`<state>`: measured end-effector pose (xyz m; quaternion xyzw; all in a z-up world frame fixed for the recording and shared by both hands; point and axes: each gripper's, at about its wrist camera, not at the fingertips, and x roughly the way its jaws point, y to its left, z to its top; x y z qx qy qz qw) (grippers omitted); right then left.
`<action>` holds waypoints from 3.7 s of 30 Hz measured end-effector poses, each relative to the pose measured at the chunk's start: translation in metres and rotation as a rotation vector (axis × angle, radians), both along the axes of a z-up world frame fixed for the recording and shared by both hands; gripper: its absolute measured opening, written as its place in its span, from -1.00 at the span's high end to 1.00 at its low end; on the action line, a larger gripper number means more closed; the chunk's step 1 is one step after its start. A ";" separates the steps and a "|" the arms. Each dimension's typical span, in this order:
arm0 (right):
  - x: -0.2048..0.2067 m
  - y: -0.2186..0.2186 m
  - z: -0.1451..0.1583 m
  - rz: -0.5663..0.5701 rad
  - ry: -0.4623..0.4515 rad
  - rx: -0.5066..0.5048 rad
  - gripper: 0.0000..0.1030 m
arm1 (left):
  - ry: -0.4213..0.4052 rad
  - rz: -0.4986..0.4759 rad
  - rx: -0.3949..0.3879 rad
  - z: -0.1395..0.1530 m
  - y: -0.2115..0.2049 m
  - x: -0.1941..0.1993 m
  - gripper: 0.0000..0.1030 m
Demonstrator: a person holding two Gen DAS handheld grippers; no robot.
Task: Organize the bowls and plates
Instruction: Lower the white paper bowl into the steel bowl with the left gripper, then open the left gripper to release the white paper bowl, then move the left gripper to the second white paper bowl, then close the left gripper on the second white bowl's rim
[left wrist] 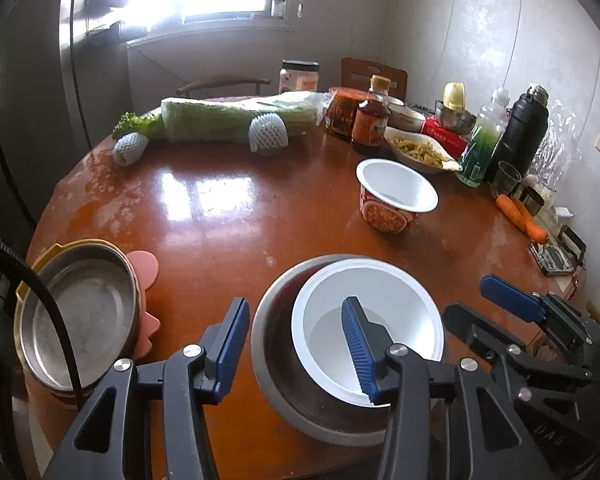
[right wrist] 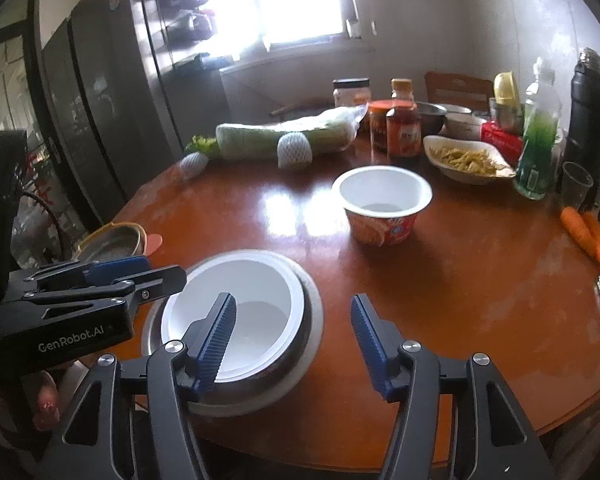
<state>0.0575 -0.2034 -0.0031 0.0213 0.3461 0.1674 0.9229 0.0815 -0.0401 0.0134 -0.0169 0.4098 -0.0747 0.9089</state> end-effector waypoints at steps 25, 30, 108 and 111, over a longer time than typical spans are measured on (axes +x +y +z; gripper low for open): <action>0.000 -0.046 0.056 -0.072 -0.137 0.050 -0.43 | -0.130 -0.044 0.030 0.054 -0.038 0.013 -0.16; 0.019 -0.053 0.051 -0.092 -0.111 0.042 -0.45 | -0.126 -0.062 0.051 0.050 -0.051 0.031 -0.16; 0.189 -0.080 -0.021 -0.142 0.169 -0.009 -0.26 | 0.247 -0.167 -0.033 -0.034 -0.088 0.205 -0.16; 0.190 -0.082 -0.023 -0.148 0.171 -0.006 -0.16 | 0.262 -0.157 -0.049 -0.038 -0.084 0.208 -0.16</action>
